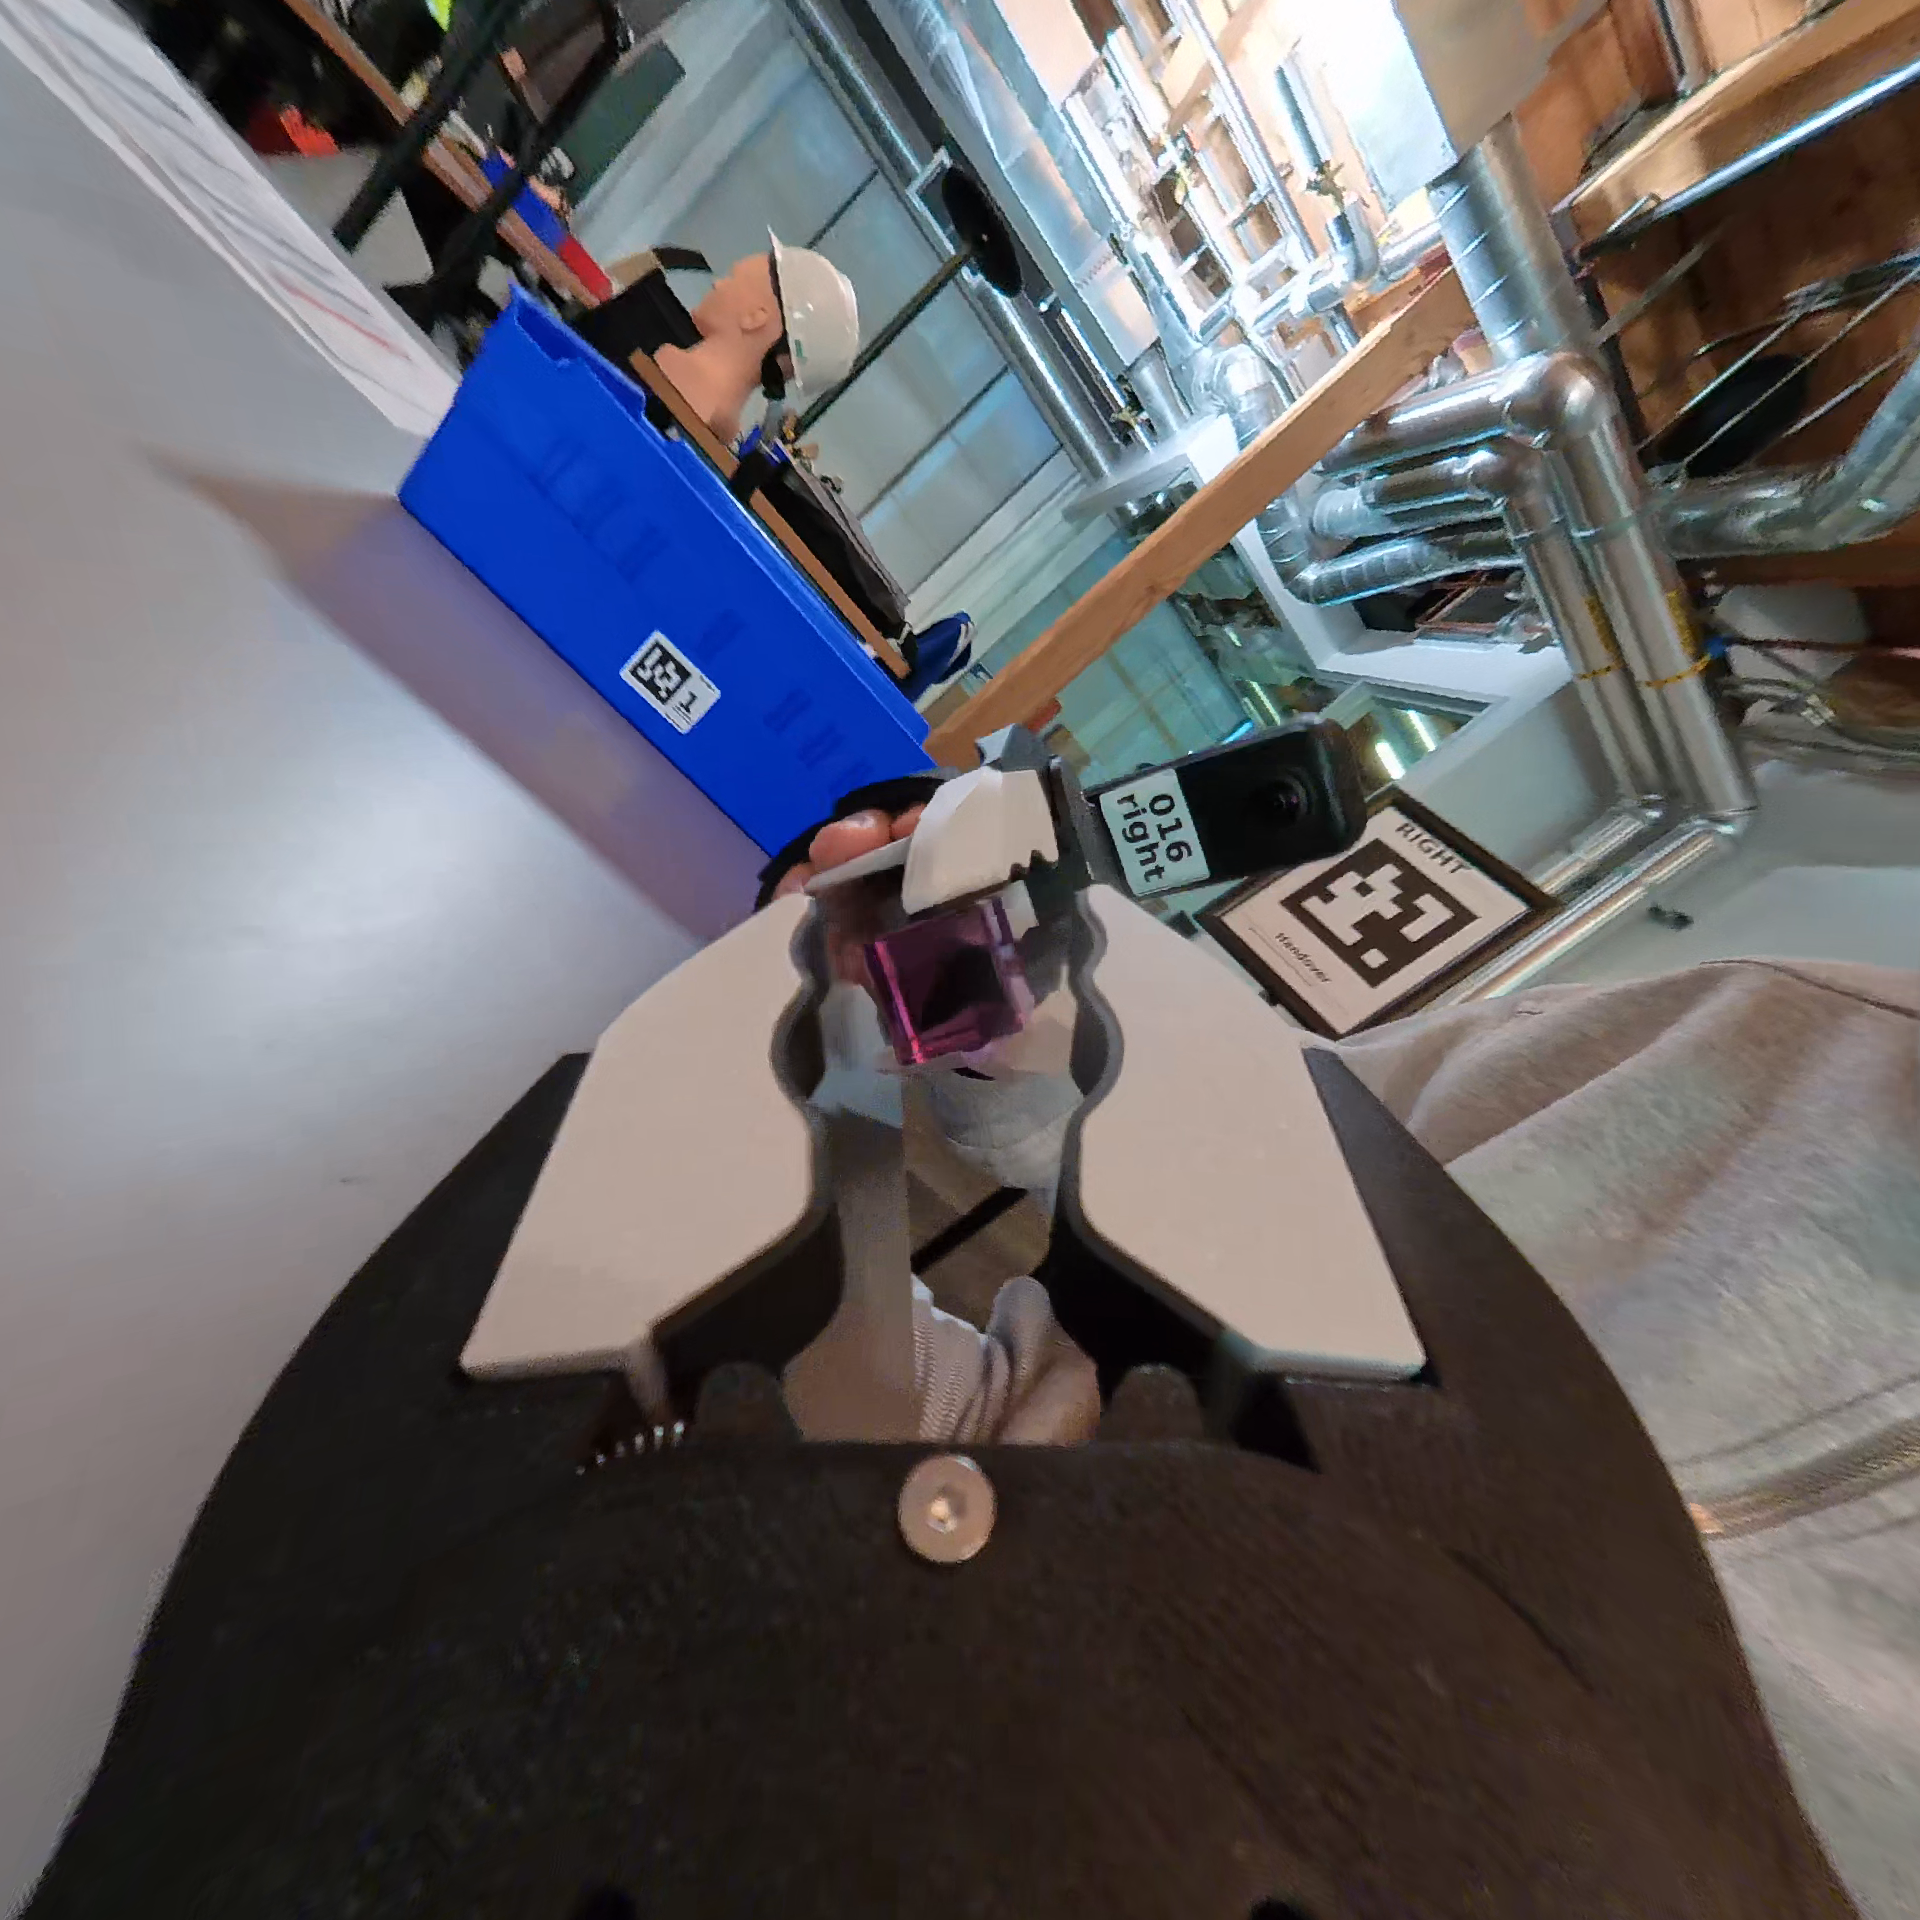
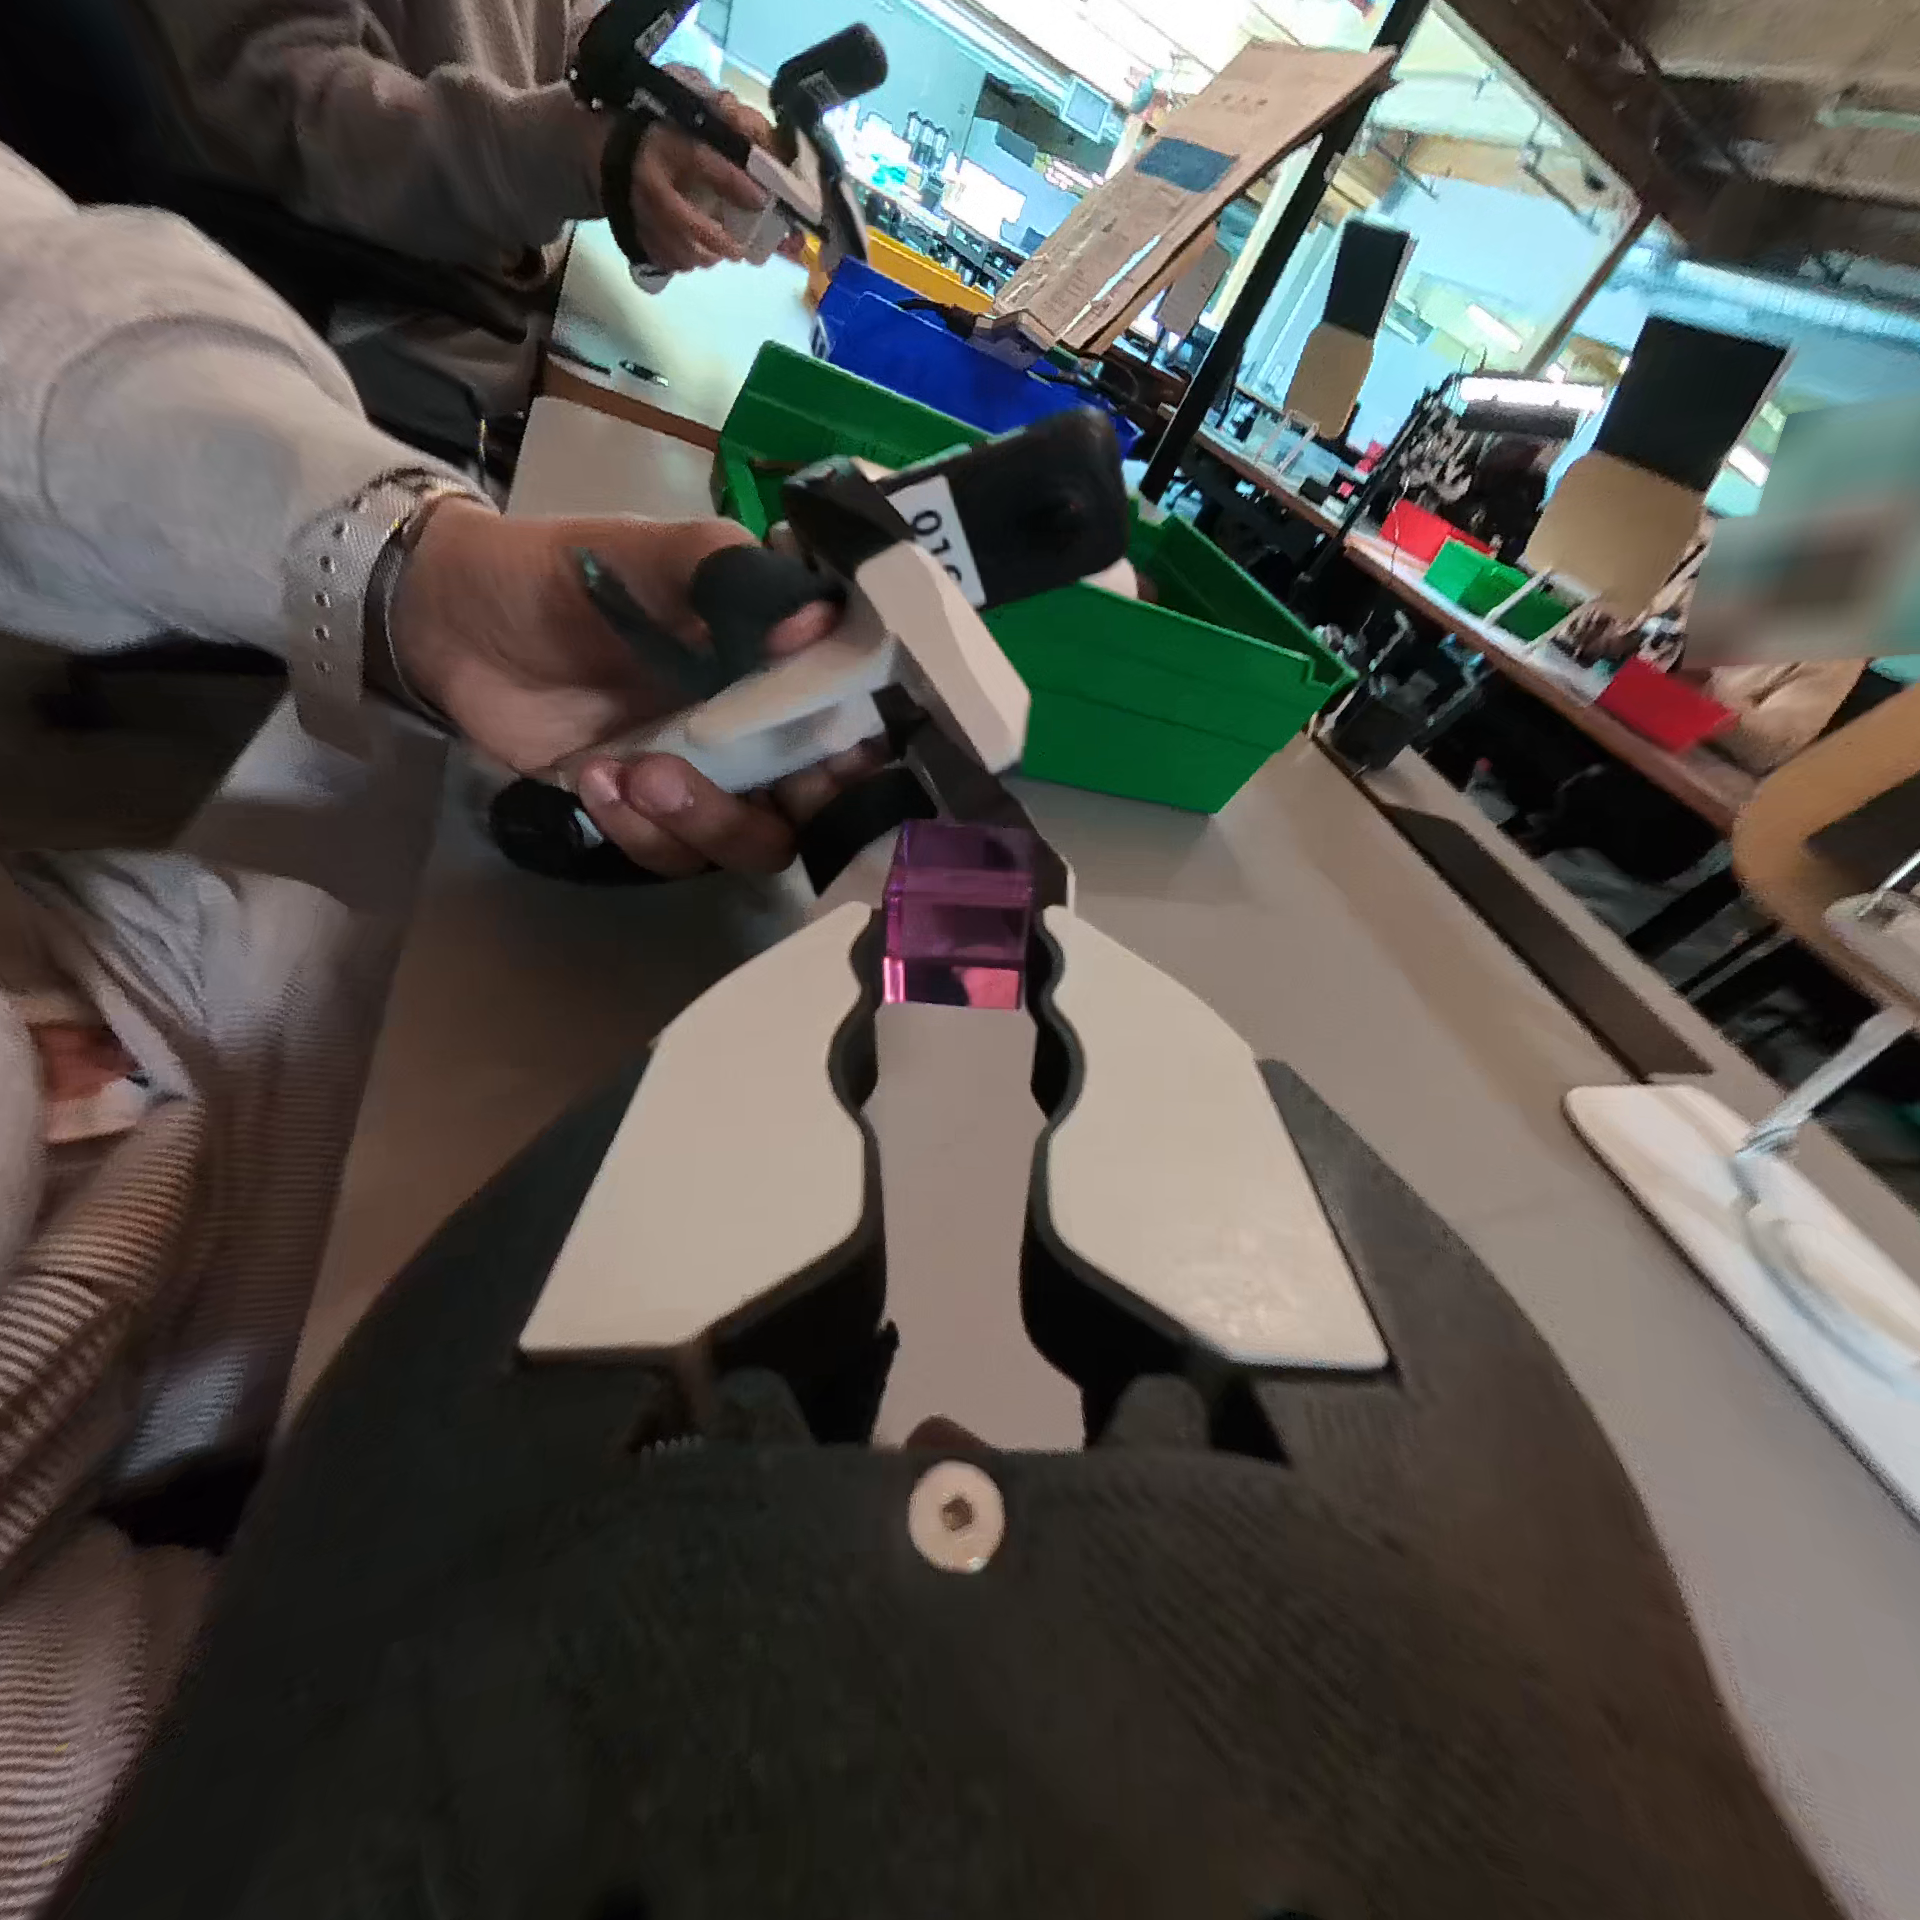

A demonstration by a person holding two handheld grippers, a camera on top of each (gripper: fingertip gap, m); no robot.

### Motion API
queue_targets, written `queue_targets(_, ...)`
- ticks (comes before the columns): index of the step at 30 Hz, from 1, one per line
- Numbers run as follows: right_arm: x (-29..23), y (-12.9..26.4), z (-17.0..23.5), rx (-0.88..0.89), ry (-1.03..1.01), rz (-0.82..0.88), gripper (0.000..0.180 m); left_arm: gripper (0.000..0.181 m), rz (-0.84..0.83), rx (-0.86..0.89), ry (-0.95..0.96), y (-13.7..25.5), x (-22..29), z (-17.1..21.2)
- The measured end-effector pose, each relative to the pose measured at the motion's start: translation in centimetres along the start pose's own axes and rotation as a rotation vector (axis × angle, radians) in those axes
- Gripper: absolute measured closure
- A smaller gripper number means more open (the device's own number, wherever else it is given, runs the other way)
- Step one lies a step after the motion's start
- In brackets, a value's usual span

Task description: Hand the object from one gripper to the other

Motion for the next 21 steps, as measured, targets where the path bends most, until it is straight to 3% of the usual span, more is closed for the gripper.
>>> queue_targets(1, 0.1, 0.0, 0.0, 0.003, -0.062, -0.012, 0.153, 0.132, -0.002, 0.008, -0.03, 0.0, 0.2, -0.1)
queue_targets(9, 1.3, 1.0, -0.7, 0.176, -0.712, -0.216, 0.153, 0.135, 0.011, -0.065, -0.241, -0.6, 1.8, 0.5)
queue_targets(21, 1.5, 1.5, -0.9, 0.229, -0.871, -0.331, 0.154, 0.144, 0.062, -0.096, -0.216, -1.0, 2.1, 0.9)
Point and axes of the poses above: each gripper's, where its closed fingertips meet, y back along the fingers, z out of its underside, x = y × z across the jaws, the point moved 5 cm from there along y, back along the fingers, and after that the axes turned 3 degrees about y, right-handed, at the moved point
